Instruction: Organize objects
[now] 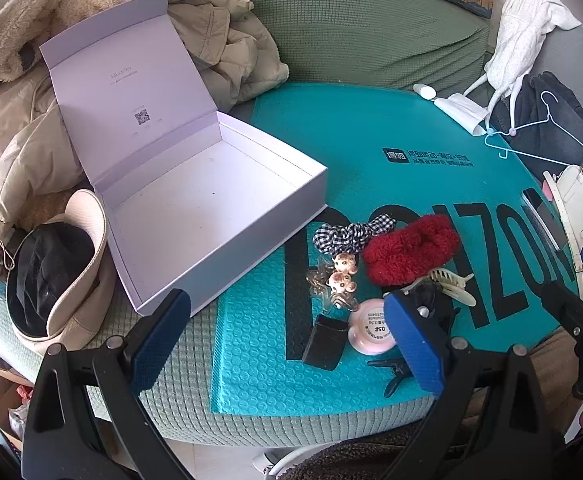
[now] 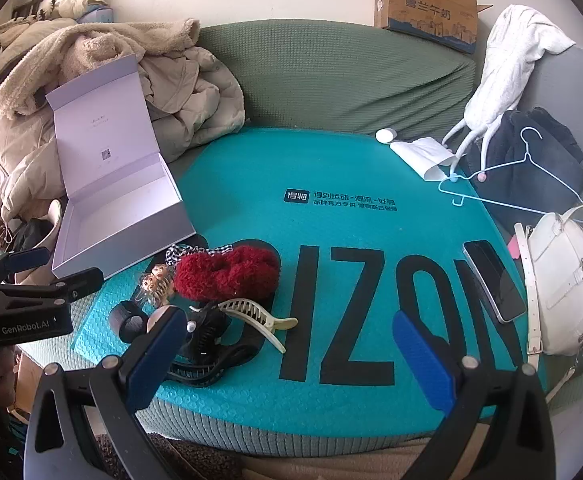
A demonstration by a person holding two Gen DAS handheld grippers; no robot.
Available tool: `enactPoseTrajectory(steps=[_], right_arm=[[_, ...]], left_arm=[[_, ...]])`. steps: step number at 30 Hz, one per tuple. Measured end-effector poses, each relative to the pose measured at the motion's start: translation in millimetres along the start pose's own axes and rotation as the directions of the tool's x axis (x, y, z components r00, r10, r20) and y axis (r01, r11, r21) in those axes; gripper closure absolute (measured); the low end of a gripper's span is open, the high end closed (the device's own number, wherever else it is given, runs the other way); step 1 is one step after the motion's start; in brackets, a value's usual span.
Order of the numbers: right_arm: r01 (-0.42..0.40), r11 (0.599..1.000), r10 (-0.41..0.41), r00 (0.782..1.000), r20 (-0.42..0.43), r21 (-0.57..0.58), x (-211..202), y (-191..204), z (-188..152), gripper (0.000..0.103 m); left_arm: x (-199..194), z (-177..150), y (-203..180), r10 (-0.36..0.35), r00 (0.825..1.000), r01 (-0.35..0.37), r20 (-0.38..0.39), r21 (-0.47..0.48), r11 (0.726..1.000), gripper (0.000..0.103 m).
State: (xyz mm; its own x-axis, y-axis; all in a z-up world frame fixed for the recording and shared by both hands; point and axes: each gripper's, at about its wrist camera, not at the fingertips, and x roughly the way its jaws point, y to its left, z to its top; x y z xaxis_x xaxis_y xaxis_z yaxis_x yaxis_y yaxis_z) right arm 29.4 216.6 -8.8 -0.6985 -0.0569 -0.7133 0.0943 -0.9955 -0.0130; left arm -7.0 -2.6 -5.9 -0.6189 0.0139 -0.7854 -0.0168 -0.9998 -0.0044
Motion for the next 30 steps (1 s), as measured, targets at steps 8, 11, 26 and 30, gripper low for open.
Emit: enactPoseTrajectory(steps=[8,11,26,30], right_arm=[[-0.006,1.0,0.006,1.0,-0.01,-0.006,7,1,1,0.001],[-0.007,1.0,0.007,1.0,-0.013,-0.004,11,0,1,0.001],[-0.019,1.0,0.019,0.999,-0.037,0.002,22,0,0,0.001],[-0.02,1.0,0.021,0.999,-0.038,0.005,23,1,-1,0.001]], left_arm=[[9,-1,0,-0.006,1.0,0.006,-0.01,-0.001,1.0,0.006],[16,0,-1,-0.002,1.0,0.002,-0.024,-0.003,1.0,0.006],[31,4,-7,-0.007,0.998,0.008,-0.055,0.019,1.0,0.006],[29,5,-9,-0.001,0.999,0.003,-0.045,0.031,1.0,0.006]])
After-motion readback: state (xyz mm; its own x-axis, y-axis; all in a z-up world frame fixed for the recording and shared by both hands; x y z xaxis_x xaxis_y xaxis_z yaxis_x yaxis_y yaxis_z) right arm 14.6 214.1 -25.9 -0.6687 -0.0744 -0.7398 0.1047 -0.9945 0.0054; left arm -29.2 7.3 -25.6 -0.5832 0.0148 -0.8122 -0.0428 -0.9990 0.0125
